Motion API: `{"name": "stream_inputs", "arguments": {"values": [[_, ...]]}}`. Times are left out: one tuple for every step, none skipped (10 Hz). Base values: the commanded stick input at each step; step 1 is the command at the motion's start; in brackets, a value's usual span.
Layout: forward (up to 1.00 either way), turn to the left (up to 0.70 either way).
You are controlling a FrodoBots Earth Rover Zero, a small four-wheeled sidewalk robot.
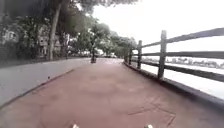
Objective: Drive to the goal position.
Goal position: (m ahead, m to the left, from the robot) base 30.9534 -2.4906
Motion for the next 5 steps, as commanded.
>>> {"name": "stream_inputs", "arguments": {"values": [[0.85,0.00],[0.85,0.00],[0.85,0.00],[0.85,0.00],[0.85,0.00]]}}
